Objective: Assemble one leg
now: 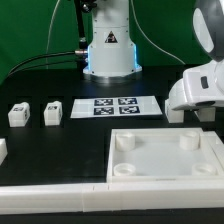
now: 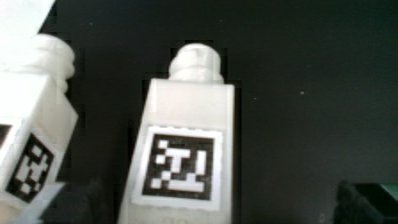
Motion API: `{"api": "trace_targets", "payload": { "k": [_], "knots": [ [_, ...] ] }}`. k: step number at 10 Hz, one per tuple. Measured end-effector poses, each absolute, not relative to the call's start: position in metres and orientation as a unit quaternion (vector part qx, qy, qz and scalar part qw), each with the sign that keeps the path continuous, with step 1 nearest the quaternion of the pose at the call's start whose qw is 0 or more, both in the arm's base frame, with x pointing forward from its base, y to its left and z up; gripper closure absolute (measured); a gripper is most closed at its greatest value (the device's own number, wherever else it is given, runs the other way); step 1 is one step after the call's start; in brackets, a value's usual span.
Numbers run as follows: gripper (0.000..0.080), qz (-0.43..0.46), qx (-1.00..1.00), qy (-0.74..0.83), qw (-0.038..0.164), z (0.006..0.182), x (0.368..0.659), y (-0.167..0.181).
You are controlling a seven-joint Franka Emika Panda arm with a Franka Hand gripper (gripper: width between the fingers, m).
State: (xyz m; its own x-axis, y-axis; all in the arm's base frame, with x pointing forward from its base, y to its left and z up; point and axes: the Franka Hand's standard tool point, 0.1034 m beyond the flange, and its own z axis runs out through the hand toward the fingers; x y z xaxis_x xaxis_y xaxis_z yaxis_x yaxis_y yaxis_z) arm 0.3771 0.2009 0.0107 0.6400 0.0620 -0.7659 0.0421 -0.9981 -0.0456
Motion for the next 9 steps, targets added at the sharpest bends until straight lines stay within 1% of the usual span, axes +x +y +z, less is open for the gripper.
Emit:
{"api": "trace_targets", "payload": {
  "k": [5,6,7,8,9],
  "knots": [
    [0.0151,0.413,-0.91,-0.024,0.013,0.003,0.376,0.1965],
    [0.0246,0.41,-0.912,-0.023,0.013,0.0023,0.3769,0.1973],
    [0.0439,0.41,-0.912,-0.024,0.013,0.0023,0.377,0.1977],
    [0.0439,0.41,-0.912,-0.024,0.013,0.0024,0.3771,0.1977],
    [0.0508,0.409,-0.912,-0.024,0.014,0.0024,0.3772,0.1977]
  ]
}}
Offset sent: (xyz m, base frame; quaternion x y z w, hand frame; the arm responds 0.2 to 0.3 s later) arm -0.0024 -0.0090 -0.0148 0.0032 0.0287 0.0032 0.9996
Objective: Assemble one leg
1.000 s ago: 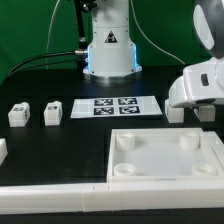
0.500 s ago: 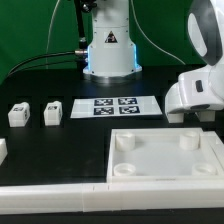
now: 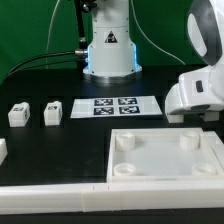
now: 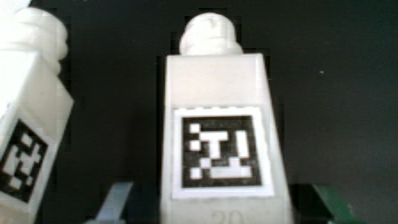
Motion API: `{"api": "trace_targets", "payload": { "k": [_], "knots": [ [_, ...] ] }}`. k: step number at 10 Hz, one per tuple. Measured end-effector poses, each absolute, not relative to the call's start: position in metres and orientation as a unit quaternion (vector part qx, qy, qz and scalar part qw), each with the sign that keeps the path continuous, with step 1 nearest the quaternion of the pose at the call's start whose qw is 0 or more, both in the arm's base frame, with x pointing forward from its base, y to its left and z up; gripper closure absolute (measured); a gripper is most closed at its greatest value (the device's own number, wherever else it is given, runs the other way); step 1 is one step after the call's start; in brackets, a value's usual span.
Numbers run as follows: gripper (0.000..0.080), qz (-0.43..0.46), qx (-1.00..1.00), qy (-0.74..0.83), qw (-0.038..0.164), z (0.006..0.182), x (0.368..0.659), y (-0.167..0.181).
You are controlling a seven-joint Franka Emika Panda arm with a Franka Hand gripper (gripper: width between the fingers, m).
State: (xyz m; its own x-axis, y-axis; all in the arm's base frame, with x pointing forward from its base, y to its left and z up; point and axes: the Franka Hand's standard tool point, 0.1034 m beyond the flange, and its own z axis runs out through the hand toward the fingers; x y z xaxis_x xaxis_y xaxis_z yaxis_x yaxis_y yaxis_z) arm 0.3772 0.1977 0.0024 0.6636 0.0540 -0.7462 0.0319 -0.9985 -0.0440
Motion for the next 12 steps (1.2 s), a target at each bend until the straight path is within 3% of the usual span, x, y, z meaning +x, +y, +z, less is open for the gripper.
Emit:
{"api": "trace_targets", "payload": {
  "k": [5,10,12],
  "knots": [
    [0.0508,0.411,-0.911,-0.024,0.013,0.005,0.378,0.198],
    [0.0507,0.431,-0.902,-0.032,-0.005,0.074,0.383,0.186],
    [0.0507,0.408,-0.913,-0.03,-0.002,0.065,0.383,0.188]
  ]
}}
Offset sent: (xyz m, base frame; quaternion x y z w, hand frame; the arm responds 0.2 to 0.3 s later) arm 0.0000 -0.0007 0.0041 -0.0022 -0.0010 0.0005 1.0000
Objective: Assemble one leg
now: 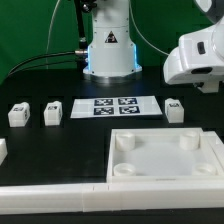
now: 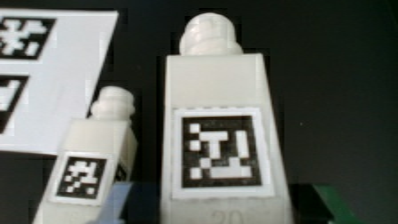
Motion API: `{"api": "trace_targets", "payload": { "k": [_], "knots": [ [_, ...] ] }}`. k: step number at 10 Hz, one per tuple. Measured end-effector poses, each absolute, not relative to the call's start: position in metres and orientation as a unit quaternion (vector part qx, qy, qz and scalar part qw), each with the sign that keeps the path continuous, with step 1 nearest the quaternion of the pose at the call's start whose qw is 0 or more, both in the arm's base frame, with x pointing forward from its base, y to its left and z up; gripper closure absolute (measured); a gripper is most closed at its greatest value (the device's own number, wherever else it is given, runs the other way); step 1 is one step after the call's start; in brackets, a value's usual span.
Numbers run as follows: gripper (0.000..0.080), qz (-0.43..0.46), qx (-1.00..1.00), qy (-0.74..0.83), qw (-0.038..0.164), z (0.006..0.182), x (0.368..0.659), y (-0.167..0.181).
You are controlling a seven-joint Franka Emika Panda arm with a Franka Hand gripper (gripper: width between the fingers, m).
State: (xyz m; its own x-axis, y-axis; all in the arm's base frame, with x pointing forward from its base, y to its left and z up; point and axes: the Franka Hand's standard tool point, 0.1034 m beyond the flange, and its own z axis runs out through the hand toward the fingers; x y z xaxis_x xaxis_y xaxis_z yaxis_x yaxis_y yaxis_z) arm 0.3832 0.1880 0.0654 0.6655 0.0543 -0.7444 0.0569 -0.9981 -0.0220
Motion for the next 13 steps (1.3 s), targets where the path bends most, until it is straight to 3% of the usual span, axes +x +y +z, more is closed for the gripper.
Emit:
{"api": "trace_targets", "payload": {
  "k": [4,8,10,13],
  "knots": [
    [0.0507,-0.261,0.964,0.035,-0.019,0.065,0.4,0.189],
    [0.0506,-0.107,0.992,0.054,-0.042,0.105,0.48,0.155],
    [0.0506,-0.015,0.996,0.074,-0.052,0.115,0.522,0.142],
    [0.0506,0.115,0.989,0.071,-0.058,0.112,0.518,0.143]
  ]
}}
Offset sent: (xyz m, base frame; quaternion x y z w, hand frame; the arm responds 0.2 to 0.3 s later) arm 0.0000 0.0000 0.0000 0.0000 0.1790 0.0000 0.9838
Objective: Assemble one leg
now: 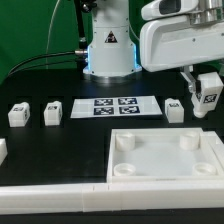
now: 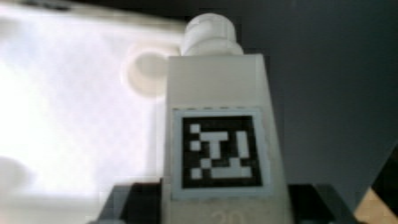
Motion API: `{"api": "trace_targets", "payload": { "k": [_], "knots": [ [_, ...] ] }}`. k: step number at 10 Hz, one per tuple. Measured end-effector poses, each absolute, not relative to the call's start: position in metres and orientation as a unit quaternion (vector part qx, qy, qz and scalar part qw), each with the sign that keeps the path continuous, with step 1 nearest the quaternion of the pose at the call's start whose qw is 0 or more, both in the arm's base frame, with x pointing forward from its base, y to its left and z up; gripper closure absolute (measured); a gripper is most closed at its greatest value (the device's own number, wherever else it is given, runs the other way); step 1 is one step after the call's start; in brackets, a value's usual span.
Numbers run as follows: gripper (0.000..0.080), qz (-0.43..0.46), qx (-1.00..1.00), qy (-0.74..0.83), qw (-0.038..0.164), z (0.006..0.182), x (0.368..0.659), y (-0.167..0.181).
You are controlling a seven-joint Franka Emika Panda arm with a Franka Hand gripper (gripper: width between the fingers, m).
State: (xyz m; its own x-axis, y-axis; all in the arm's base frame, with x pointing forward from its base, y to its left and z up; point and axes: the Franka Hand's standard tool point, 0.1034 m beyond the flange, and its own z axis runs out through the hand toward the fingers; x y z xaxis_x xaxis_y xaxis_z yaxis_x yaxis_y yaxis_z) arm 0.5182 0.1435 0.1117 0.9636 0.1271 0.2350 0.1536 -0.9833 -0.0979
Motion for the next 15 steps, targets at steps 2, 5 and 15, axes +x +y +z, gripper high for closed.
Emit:
{"api": "trace_targets", "payload": {
  "k": [2,5,15],
  "knots": [
    [0.0506,-0.144,-0.985,-0.072,0.058,0.105,0.508,0.142],
    [0.0506,-0.151,-0.982,-0.101,0.054,0.108,0.55,0.134],
    [0.0506,-0.255,-0.957,-0.133,0.041,0.113,0.613,0.12]
  ]
}}
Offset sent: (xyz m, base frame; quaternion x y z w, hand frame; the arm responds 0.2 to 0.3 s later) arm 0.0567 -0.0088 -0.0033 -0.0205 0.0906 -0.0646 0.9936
